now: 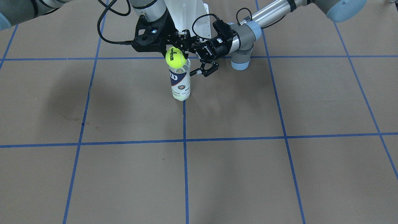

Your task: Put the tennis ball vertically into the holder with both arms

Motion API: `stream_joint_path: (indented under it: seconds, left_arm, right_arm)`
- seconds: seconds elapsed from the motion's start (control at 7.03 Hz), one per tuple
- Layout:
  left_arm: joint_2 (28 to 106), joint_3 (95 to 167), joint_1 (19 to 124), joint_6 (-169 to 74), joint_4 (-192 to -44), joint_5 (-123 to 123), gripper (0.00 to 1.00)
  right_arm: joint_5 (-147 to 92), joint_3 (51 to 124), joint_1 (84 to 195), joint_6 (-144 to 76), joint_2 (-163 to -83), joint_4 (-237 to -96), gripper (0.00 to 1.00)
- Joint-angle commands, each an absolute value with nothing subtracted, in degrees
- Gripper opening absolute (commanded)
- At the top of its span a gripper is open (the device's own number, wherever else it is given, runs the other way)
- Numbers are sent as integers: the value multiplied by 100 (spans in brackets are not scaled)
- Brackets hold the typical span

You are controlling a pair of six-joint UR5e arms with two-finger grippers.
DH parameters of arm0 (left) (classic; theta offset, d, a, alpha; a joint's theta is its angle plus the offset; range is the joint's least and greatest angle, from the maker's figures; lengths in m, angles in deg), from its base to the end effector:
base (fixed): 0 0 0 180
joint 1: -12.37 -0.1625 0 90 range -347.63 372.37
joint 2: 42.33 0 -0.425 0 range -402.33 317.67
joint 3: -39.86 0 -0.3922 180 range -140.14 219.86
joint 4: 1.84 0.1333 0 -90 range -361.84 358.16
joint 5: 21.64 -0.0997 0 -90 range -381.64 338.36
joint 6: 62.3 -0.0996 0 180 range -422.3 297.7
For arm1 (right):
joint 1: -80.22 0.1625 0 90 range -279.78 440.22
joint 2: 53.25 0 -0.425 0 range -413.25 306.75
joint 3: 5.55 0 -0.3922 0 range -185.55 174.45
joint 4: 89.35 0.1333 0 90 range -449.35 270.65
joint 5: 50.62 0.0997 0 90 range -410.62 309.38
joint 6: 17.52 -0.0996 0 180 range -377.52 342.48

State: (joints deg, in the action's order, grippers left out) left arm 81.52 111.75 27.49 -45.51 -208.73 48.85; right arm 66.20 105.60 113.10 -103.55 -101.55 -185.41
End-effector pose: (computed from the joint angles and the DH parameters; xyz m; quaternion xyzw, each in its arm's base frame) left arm 0.5510 -0.3214 0.2721 0.6776 0.6000 0.0566 0.4214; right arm -0.4481 -0.3949 0.0961 -0.0474 -0.5034 0.1068 0.8561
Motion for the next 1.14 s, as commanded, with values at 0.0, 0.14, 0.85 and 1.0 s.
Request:
stream_joint_path:
  seconds: [0.0, 0.14, 0.85, 1.0]
  left_arm:
    - [8151, 11175, 2749, -4551, -20873, 4885, 100]
    - [8151, 11175, 2749, -4551, -20873, 4885, 100]
    - [7557, 12041, 2819, -4516, -20786, 4911, 100]
    - [7170, 12541, 2889, -4498, -20716, 4937, 100]
  right_arm:
    - [6619, 10537, 11309, -10348, -10159, -18541, 98]
    - [6619, 10537, 11309, -10348, -10159, -18541, 98]
    - [6881, 10773, 11922, -10339, -10447, -18550, 98]
    - [6987, 10861, 12090, -10313, -10649, -18541, 98]
